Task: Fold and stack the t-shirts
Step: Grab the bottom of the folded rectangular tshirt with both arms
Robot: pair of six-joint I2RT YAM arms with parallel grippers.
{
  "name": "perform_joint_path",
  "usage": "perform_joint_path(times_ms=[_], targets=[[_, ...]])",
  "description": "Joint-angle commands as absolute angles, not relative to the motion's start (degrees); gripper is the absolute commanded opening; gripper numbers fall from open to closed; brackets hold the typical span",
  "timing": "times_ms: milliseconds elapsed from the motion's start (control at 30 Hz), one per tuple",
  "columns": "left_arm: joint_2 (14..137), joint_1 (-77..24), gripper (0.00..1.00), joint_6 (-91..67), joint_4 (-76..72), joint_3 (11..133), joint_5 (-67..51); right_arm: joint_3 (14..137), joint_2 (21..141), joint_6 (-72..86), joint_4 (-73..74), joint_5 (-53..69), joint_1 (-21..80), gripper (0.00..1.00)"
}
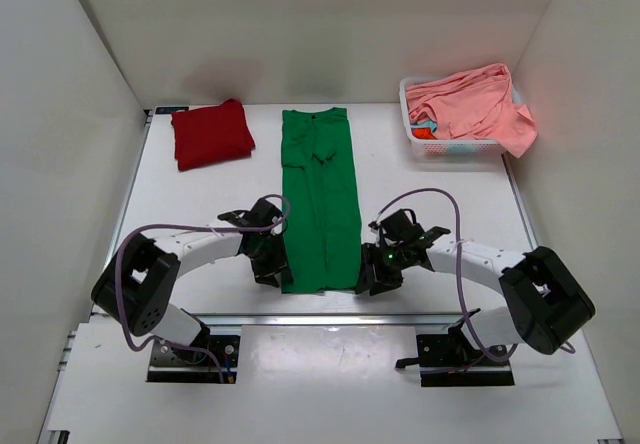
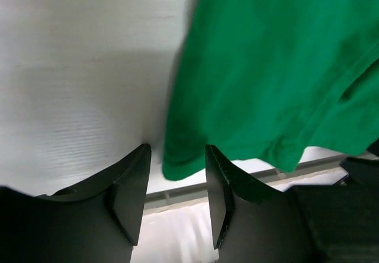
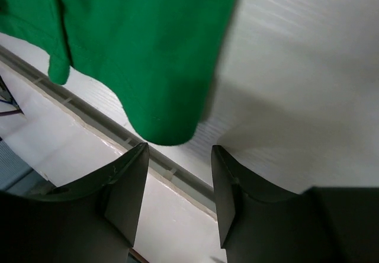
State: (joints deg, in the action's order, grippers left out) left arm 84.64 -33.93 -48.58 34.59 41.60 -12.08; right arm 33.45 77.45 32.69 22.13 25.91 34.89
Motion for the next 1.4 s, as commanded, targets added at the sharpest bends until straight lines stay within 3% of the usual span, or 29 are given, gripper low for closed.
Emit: perform_joint_path(times_ms=[0, 167, 233, 467, 600, 700, 733, 767, 800, 1167, 1367], targets=[[84.9, -35.4, 0.53, -49.4, 35.1, 42.9, -10.1, 35.8, 79.5, 33.1, 19.5, 26.5, 36.4, 0.44], [82.4, -35.4, 0.51, -52.1, 34.8, 40.5, -10.6, 36.4, 81.1, 33.1, 19.0, 26.0, 37.3, 0.38], [82.6, -36.3, 0.45, -52.5, 34.8, 40.3, -11.3, 36.1, 81.5, 33.4, 18.4, 26.1, 37.1, 0.36], [82.9, -36.7, 0.44, -52.2, 34.8, 40.0, -10.5, 38.3, 83.5, 31.6, 18.6, 26.5, 37.3, 0.41], [83.4, -37.0, 0.33, -52.2, 35.2, 40.3, -10.3, 37.9, 83.7, 32.1, 17.4, 27.5, 36.0, 0.37], [83.4, -36.6, 0.15, -51.9, 35.4, 40.0, -10.7, 38.2, 84.4, 31.6, 18.1, 28.0, 35.7, 0.22], [83.4, -36.2, 0.06, -51.8, 35.9, 39.7, -10.5, 37.8, 84.3, 31.5, 18.6, 28.4, 35.7, 0.13], [83.6, -35.9, 0.02, -51.7, 35.9, 39.4, -10.5, 37.7, 84.0, 31.1, 19.5, 28.4, 35.8, 0.01], [83.4, -36.1, 0.0, -51.2, 36.8, 39.8, -10.5, 37.2, 83.2, 30.9, 19.9, 28.5, 36.1, 0.0], [79.2, -38.8, 0.0, -47.5, 43.9, 35.1, -13.8, 33.1, 75.9, 27.9, 31.9, 34.8, 40.9, 0.01], [78.2, -34.8, 0.0, -45.1, 46.9, 41.5, -17.0, 42.3, 77.0, 22.4, 40.8, 36.4, 38.8, 0.01]])
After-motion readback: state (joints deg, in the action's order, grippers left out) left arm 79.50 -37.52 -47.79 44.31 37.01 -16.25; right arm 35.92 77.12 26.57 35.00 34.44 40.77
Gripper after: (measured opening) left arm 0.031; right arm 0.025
